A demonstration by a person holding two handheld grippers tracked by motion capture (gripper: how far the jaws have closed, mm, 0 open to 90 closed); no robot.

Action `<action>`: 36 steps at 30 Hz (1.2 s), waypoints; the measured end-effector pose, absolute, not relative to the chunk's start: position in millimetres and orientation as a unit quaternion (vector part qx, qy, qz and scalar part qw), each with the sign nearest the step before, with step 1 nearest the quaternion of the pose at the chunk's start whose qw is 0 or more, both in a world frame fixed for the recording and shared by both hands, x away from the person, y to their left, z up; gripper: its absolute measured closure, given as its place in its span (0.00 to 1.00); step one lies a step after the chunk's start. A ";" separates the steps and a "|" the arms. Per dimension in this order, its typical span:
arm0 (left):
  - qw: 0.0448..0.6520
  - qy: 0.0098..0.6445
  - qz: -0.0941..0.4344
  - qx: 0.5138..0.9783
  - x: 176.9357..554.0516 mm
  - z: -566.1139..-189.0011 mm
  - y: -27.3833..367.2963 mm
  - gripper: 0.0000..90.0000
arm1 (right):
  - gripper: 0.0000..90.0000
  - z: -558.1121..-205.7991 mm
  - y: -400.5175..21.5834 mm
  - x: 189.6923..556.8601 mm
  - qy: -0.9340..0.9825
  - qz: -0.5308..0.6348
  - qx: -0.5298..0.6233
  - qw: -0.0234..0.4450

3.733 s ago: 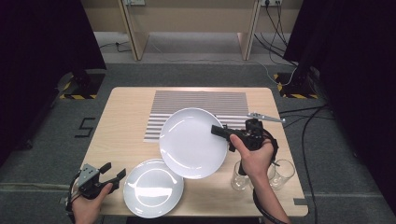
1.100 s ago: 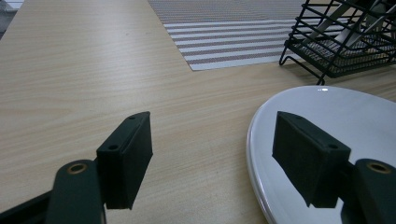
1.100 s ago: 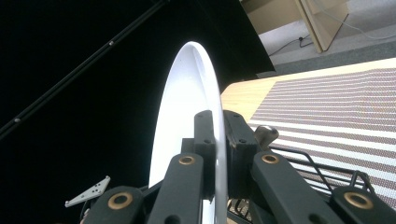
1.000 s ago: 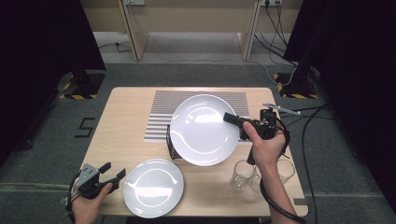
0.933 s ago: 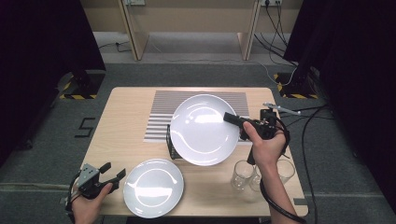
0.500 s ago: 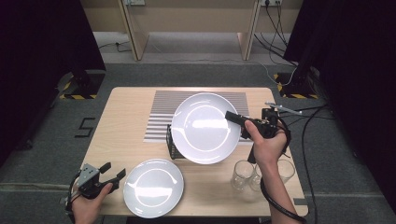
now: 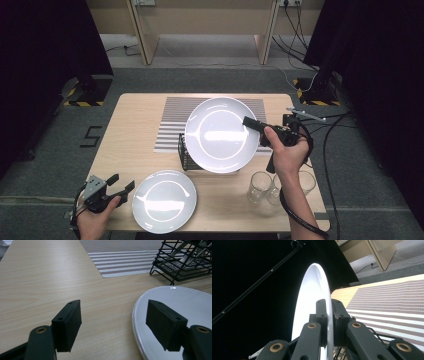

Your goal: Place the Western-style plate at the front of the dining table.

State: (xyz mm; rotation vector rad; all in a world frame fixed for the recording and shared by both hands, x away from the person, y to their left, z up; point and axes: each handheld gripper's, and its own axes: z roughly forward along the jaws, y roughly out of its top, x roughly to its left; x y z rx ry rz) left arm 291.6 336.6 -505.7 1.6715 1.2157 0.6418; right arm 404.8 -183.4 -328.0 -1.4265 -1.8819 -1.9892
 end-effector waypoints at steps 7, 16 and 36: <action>0.469 0.496 0.261 0.683 291.8 -505.7 336.5 0.31 | 0.95 -326.5 -184.6 405.1 -0.605 -0.646 -0.464 0.030; 0.470 0.497 0.262 0.681 291.6 -505.7 336.9 0.31 | 0.95 -325.3 -184.6 407.8 -0.603 -0.648 -0.465 0.030; 0.470 0.497 0.263 0.681 291.5 -505.8 337.4 0.31 | 0.95 -325.5 -185.2 413.6 -0.596 -0.651 -0.469 0.040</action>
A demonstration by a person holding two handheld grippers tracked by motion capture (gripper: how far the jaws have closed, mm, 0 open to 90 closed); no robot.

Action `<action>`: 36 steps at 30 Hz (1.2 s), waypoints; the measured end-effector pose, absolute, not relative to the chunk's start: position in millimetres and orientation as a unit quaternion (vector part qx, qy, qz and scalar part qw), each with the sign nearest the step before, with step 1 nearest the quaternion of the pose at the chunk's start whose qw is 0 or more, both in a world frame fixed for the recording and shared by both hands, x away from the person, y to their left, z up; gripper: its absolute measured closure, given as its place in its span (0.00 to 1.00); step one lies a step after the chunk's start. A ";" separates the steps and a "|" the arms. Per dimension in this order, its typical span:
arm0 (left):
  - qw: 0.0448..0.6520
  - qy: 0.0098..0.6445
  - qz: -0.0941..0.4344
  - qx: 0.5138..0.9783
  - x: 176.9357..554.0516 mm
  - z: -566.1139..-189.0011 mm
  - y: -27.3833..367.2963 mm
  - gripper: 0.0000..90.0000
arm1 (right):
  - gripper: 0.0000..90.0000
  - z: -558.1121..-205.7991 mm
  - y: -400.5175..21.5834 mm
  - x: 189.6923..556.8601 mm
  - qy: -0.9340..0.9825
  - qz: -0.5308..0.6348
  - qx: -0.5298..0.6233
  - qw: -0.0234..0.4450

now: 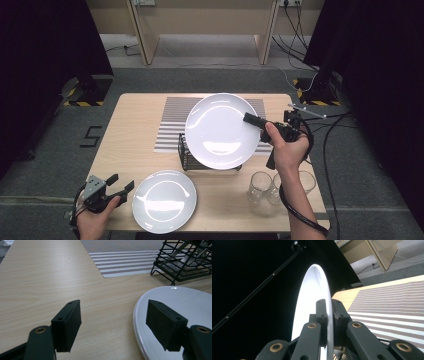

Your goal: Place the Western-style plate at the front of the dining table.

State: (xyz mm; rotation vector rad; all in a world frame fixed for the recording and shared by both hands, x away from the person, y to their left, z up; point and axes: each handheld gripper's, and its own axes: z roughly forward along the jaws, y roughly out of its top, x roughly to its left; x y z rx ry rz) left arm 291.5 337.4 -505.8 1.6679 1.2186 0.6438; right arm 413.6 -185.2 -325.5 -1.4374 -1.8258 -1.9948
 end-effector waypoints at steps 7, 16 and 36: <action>0.469 0.497 0.263 0.681 291.6 -505.8 337.3 0.31 | 0.95 -325.7 -185.9 415.4 -0.593 -0.650 -0.473 0.040; 0.469 0.497 0.263 0.681 291.6 -505.7 337.3 0.31 | 0.95 -323.9 -187.4 417.3 -0.590 -0.653 -0.473 0.037; 0.470 0.497 0.263 0.681 291.3 -505.8 337.4 0.31 | 0.95 -319.7 -187.2 422.6 -0.586 -0.655 -0.476 0.035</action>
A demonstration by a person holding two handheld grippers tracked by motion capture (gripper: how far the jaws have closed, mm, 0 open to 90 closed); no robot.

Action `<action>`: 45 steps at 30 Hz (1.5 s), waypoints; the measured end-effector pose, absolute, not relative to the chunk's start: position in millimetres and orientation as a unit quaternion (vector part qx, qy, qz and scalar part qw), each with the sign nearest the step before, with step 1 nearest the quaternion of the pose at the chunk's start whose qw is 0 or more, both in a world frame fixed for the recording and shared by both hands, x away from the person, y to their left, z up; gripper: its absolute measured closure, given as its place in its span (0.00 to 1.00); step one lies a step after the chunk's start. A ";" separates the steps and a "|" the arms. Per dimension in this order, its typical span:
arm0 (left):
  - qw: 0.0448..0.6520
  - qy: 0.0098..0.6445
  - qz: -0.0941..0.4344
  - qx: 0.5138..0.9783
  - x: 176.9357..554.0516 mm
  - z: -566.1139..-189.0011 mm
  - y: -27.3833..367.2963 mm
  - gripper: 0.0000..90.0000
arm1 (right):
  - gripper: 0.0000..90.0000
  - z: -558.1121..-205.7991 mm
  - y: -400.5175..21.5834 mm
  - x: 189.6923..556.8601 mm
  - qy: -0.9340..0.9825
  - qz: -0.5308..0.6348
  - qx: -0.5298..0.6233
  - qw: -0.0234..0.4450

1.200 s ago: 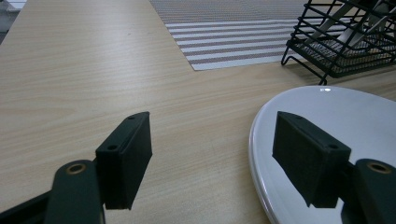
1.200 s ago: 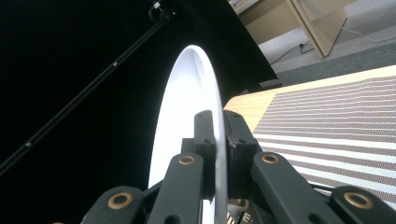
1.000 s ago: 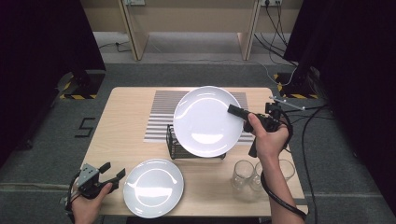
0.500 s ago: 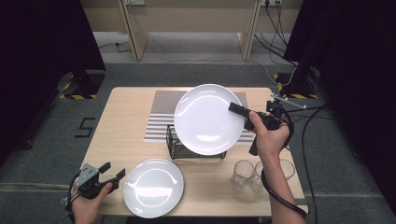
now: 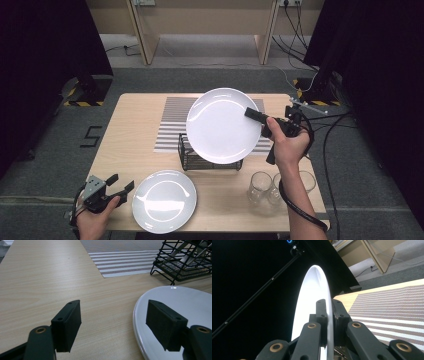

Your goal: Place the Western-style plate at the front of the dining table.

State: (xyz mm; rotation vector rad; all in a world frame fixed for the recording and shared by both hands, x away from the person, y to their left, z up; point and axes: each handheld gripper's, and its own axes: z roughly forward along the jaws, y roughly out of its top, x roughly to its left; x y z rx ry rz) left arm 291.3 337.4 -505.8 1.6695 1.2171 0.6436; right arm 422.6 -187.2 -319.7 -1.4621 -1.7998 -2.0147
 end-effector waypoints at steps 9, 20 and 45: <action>0.469 0.496 0.263 0.682 291.3 -505.7 337.2 0.31 | 0.95 -316.2 -186.9 424.7 -0.584 -0.655 -0.478 0.036; 0.470 0.495 0.263 0.682 292.2 -505.2 336.1 0.31 | 0.95 -316.6 -186.8 428.5 -0.579 -0.657 -0.481 0.040; 0.469 0.495 0.263 0.682 292.3 -505.2 336.3 0.31 | 0.95 -313.7 -185.6 436.4 -0.575 -0.659 -0.484 0.041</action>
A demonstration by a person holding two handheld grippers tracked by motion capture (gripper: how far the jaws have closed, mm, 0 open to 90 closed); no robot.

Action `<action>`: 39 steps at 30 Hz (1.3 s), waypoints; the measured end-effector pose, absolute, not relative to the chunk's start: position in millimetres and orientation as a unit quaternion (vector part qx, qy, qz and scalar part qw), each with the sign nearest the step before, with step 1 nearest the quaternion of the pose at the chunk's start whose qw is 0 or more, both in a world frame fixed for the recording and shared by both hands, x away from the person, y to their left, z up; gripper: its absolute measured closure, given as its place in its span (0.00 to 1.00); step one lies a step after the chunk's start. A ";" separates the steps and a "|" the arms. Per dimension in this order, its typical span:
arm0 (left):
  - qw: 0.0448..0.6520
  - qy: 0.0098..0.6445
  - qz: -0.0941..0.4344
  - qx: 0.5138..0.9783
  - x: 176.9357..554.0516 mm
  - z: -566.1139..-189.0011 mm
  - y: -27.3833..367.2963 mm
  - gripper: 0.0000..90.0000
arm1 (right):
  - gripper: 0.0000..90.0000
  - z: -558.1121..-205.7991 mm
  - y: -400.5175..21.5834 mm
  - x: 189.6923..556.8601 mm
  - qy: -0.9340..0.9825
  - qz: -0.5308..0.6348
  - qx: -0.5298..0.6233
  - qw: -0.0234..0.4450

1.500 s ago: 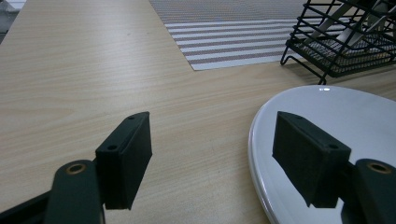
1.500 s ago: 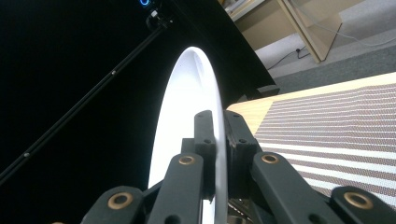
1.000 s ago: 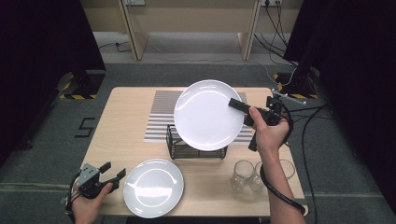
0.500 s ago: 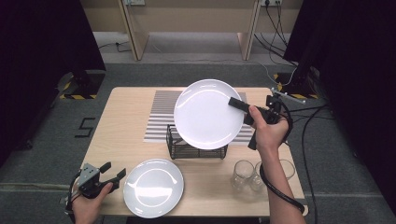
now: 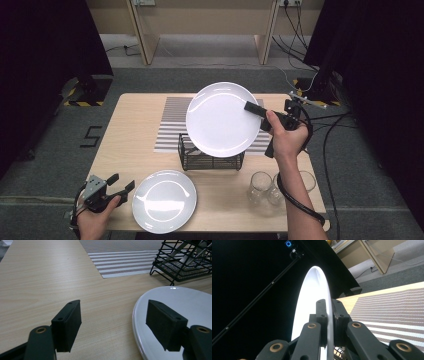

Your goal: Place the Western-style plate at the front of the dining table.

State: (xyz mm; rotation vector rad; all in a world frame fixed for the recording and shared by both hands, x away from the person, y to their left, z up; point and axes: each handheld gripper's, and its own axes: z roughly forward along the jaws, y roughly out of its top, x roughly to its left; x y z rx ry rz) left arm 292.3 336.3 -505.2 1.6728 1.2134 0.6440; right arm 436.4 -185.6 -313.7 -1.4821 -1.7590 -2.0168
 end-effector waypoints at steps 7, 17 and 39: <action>0.470 0.495 0.263 0.682 292.5 -505.1 336.1 0.31 | 0.95 -312.9 -185.5 439.0 -0.573 -0.658 -0.487 0.042; 0.469 0.495 0.263 0.683 292.3 -505.2 336.7 0.31 | 0.95 -312.6 -184.4 442.7 -0.571 -0.657 -0.489 0.045; 0.469 0.495 0.264 0.682 292.3 -505.0 336.6 0.31 | 0.95 -308.3 -183.8 448.4 -0.568 -0.660 -0.490 0.042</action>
